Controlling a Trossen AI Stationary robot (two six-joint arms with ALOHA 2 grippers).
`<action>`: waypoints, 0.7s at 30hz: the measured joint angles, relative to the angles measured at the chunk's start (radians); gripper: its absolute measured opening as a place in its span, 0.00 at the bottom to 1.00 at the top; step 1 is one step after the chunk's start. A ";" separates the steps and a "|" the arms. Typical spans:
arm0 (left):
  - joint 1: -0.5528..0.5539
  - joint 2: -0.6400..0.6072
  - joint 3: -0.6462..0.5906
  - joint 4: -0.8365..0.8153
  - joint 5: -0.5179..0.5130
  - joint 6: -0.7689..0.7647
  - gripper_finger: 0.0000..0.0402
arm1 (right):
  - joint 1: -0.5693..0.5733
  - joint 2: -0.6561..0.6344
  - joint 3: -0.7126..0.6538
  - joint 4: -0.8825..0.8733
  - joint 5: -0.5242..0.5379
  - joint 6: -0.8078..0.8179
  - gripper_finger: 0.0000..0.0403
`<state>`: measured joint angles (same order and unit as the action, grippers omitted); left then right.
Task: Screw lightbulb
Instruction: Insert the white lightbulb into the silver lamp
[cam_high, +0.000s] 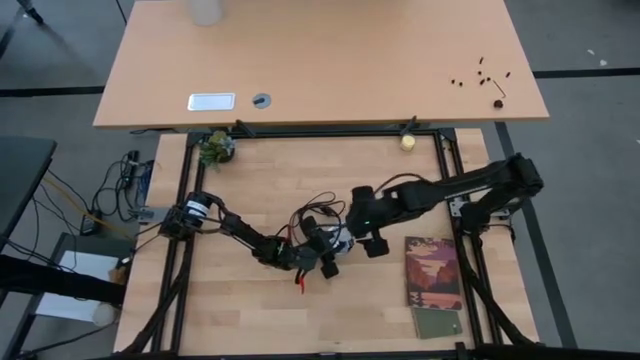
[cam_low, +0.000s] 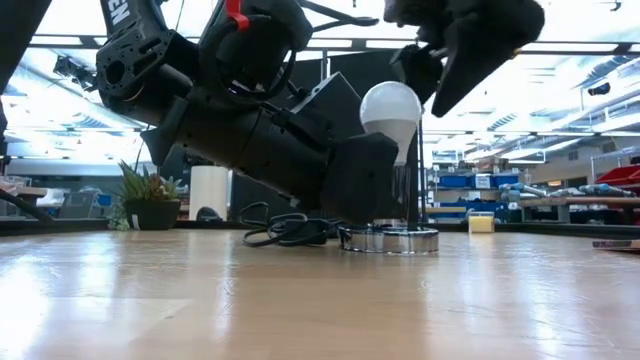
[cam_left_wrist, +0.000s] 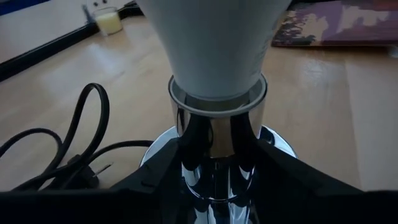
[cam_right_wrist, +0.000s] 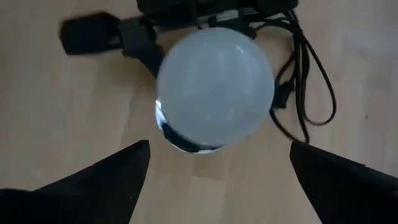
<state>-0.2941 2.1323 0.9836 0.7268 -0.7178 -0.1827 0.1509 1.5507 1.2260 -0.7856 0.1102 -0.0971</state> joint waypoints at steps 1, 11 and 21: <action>0.000 0.000 0.000 0.003 0.006 0.010 0.44 | -0.001 0.028 0.030 -0.022 -0.002 -0.016 0.98; 0.002 0.000 -0.001 0.012 0.010 0.034 0.44 | -0.010 0.260 0.347 -0.313 -0.033 -0.123 0.99; 0.004 0.000 -0.002 0.011 0.008 0.014 0.44 | -0.006 0.396 0.527 -0.422 -0.037 -0.196 0.99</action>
<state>-0.2897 2.1326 0.9817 0.7381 -0.7097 -0.1684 0.1446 1.9463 1.7535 -1.2073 0.0734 -0.2932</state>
